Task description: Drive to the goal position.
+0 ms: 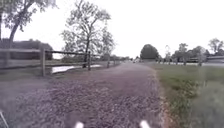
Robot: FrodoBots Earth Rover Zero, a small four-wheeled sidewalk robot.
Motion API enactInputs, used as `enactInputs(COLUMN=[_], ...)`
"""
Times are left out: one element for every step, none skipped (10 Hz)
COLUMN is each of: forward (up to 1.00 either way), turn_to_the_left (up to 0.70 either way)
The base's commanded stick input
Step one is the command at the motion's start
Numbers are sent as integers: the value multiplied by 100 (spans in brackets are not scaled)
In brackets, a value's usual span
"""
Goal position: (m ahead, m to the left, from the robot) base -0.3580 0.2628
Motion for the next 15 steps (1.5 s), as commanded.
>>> enactInputs(forward=[70,70,70,70,70,70,70,70,60,38,17,0,0,0,0], turn_to_the_left=[35,35,35,35,35,35,35,35,40,51,61,70,70,70,70])
